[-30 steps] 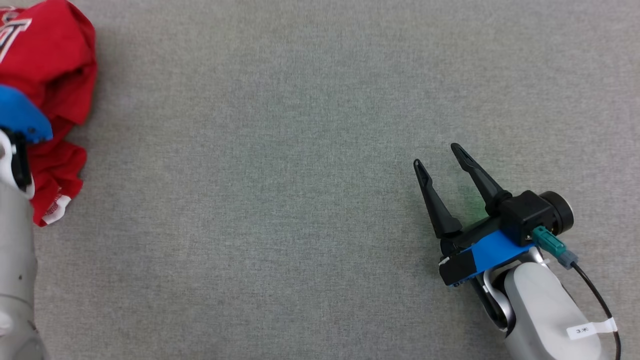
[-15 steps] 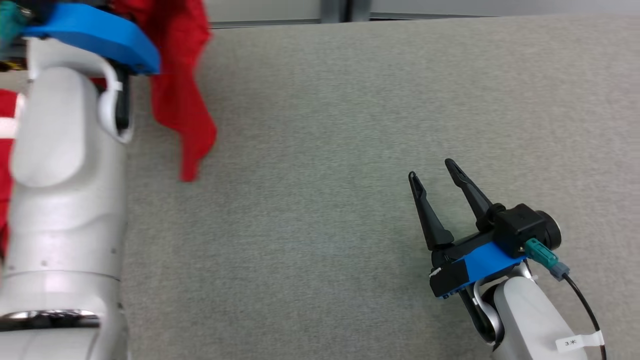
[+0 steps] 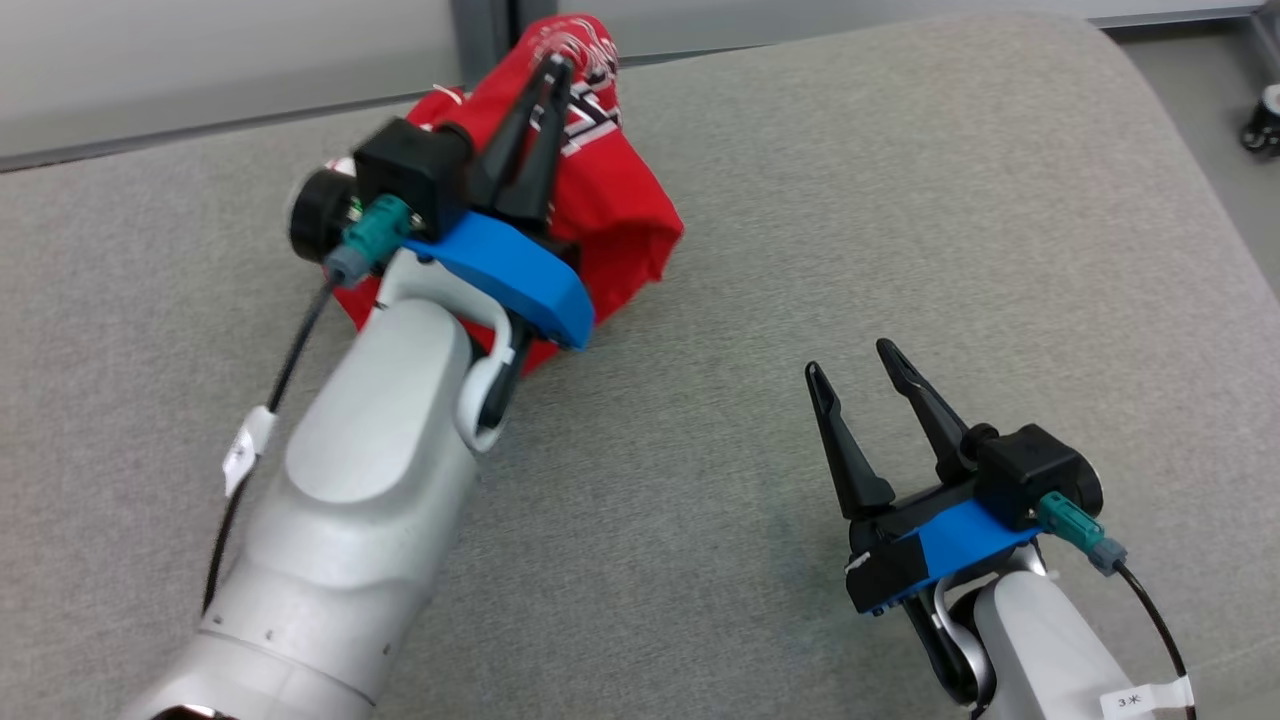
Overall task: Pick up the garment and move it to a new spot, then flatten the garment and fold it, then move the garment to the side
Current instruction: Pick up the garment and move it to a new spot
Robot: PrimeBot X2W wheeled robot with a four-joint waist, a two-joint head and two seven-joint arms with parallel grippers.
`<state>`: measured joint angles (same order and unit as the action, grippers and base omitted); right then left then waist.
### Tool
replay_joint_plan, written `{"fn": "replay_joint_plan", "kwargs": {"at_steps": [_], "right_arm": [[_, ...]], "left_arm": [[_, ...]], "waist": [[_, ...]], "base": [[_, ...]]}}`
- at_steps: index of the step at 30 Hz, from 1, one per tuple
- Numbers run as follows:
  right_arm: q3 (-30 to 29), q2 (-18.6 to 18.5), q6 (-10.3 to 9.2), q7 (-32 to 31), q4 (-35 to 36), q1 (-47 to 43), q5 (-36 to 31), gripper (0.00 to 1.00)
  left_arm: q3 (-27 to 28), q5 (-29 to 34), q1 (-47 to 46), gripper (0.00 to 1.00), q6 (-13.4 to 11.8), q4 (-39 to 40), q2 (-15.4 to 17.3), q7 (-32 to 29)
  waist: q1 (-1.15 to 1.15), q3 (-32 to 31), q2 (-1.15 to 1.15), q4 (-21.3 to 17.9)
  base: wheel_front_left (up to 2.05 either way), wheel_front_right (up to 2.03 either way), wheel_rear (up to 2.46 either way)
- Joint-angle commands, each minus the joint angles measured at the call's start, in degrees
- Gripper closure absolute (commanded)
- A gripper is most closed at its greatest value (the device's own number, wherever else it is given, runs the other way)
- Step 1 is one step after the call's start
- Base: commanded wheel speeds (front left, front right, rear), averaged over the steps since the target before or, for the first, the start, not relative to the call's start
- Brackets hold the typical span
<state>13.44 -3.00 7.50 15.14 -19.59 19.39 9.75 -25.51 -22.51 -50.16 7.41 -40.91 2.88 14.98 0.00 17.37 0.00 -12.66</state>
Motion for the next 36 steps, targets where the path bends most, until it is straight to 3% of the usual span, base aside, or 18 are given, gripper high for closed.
{"fn": "replay_joint_plan", "kwargs": {"at_steps": [1, 5, 6, 7, 8, 13, 18, 27, 32, 36], "right_arm": [[0.2, 0.1, -0.02, 0.0, 0.0, -1.1, 0.8, 0.0], [0.1, 0.1, -0.01, 0.0, 0.3, -1.5, 1.7, 0.0], [-0.1, 0.1, -0.01, 0.0, 0.3, -1.7, 1.7, 0.0], [-0.3, 0.1, -0.01, 0.0, 0.4, -2.0, 1.8, 0.0], [-0.5, 0.1, -0.01, 0.0, 0.4, -2.2, 1.7, 0.0], [-1.6, 0.1, -0.01, 0.0, 0.6, -2.8, 1.7, 0.0], [-2.6, 0.1, -0.01, 0.0, 0.7, -3.5, 1.1, 0.0], [-4.9, 0.0, -0.01, 0.0, -0.1, -5.9, -0.1, 0.0], [-5.6, 0.0, -0.01, 0.0, -0.8, -7.5, -0.7, 0.0], [-6.0, 0.0, -0.01, 0.0, -1.0, -8.7, -0.9, 0.0]], "left_arm": [[-2.4, -1.8, 1.0, 1.0, -0.7, 0.8, 0.1, 0.3], [-7.8, -4.0, 3.4, 1.0, -3.9, 1.7, 0.1, 0.3], [-8.7, -4.0, 4.1, 0.7, -4.7, 1.7, 0.1, 0.3], [-9.4, -4.0, 4.8, 0.47, -5.5, 1.4, 0.1, 0.3], [-9.7, -3.9, 5.5, 0.0, -6.2, 1.2, 0.1, 0.3], [-7.5, -2.8, 9.8, 0.0, -9.2, 0.1, 0.2, 0.3], [-4.1, 1.6, 15.5, 0.0, -11.2, 2.4, 3.2, 0.3], [8.5, 6.2, 30.5, 0.0, -15.7, 12.1, 5.3, 0.3], [14.7, 8.9, 38.9, 0.0, -16.4, 16.9, 3.7, 0.3], [17.3, 10.8, 44.1, 0.0, -15.4, 19.4, 2.0, 0.3]], "waist": [[0.0, -1.0, 0.0, -1.6], [0.0, -1.5, 0.0, -2.8], [0.0, -1.6, 0.0, -2.8], [0.0, -1.7, 0.0, -2.8], [0.0, -1.8, 0.0, -2.6], [0.0, -2.7, 0.0, -0.7], [0.0, -4.1, 0.0, 1.9], [0.0, -8.3, 0.0, 6.4], [0.0, -10.7, 0.0, 7.8], [0.0, -12.0, 0.0, 8.3]], "base": [[0.0, 0.0, 0.0], [0.0, 0.0, 0.0], [0.0, 0.0, 0.0], [0.0, 0.0, 0.0], [0.0, 0.0, 0.0], [0.0, 0.0, 0.0], [0.0, 0.0, 0.0], [0.0, 0.0, 0.0], [0.0, 0.0, 0.0], [0.0, 0.0, 0.0]]}}
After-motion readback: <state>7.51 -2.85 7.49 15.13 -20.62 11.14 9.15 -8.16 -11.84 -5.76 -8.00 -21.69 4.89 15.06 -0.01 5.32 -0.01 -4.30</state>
